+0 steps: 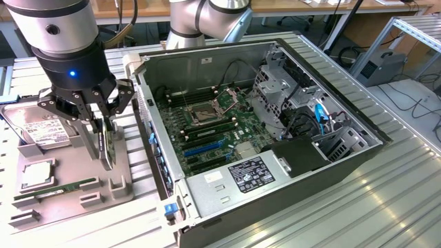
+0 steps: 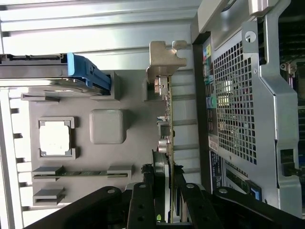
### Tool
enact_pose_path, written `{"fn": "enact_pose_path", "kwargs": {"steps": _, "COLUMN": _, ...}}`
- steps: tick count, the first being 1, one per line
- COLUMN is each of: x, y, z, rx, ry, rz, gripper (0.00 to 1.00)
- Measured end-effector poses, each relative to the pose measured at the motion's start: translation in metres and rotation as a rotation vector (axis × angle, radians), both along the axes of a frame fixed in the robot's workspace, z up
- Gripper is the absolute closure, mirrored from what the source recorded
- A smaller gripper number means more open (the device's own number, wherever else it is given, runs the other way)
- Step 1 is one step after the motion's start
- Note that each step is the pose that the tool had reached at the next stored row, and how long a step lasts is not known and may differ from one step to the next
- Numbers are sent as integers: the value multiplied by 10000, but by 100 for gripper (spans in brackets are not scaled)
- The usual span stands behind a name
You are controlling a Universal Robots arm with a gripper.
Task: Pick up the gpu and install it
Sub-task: 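Pick up the gpu and move the gpu toward the slot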
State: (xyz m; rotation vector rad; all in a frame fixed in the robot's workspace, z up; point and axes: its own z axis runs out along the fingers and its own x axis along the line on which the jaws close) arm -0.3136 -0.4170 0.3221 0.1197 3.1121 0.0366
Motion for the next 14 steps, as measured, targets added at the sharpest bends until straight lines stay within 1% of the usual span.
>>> {"fn": "enact_pose_path", "kwargs": {"steps": 14, "x": 0, "y": 0, "z": 73, "rx": 0, "ry": 0, "rz": 0, "gripper": 73}}
